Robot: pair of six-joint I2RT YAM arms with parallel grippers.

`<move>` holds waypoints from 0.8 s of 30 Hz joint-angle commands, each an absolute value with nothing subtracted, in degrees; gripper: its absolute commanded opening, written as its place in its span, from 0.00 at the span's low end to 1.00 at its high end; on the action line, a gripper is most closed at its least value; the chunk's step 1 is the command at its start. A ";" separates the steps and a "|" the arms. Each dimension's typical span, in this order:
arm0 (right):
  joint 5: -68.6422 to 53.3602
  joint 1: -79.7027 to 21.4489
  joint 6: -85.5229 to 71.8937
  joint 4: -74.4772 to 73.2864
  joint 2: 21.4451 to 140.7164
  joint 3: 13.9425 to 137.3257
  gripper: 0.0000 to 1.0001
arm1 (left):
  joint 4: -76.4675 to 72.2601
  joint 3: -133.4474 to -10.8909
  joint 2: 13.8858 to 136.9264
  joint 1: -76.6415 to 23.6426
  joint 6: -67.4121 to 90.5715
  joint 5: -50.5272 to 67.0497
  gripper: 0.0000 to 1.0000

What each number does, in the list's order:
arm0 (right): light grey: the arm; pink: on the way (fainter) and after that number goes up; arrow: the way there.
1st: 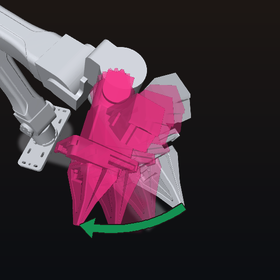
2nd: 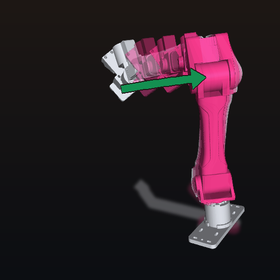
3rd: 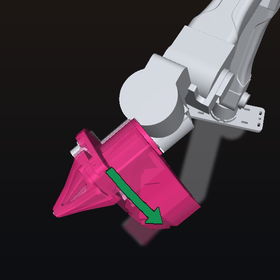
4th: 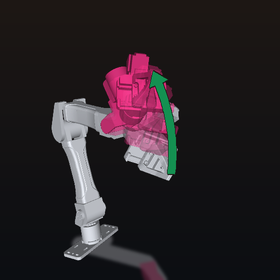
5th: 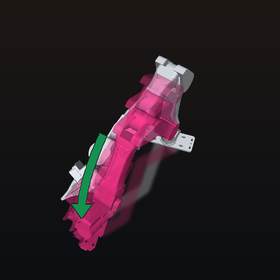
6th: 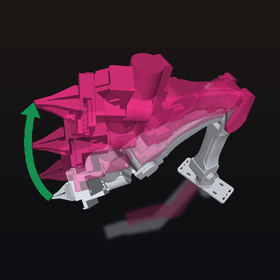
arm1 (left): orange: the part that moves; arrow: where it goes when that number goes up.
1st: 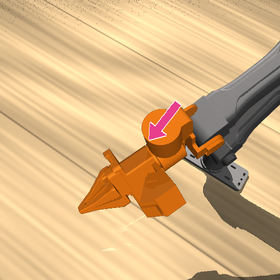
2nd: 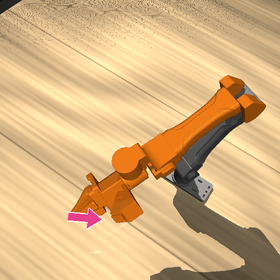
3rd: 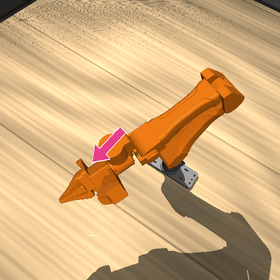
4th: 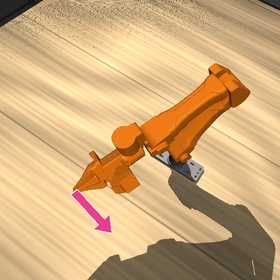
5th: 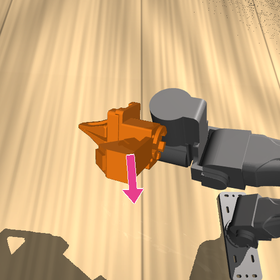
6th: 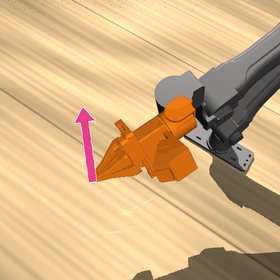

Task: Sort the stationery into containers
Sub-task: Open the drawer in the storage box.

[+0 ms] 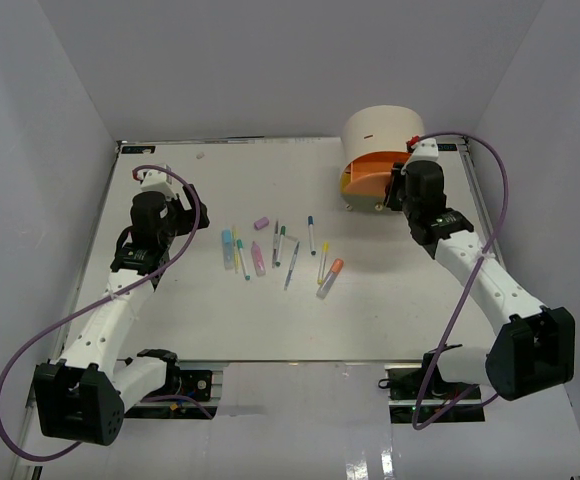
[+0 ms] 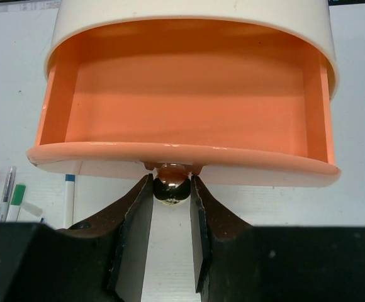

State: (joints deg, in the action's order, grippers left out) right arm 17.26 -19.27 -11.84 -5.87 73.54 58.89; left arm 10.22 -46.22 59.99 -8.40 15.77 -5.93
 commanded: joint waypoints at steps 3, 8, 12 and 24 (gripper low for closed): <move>18.28 -20.04 -13.45 -6.15 71.37 57.31 0.11 | 9.41 -46.76 59.85 -8.35 16.08 -4.83 0.98; 18.54 -20.57 -13.80 -6.50 70.66 56.69 0.11 | 9.49 -46.76 59.94 -8.35 16.26 -4.66 0.98; 18.63 -20.74 -13.80 -6.77 70.31 56.43 0.17 | 9.49 -46.76 59.94 -8.26 16.26 -4.66 0.98; 17.93 -22.41 -12.48 -10.54 65.49 56.34 0.65 | 9.49 -46.76 60.03 -8.17 16.26 -4.31 0.98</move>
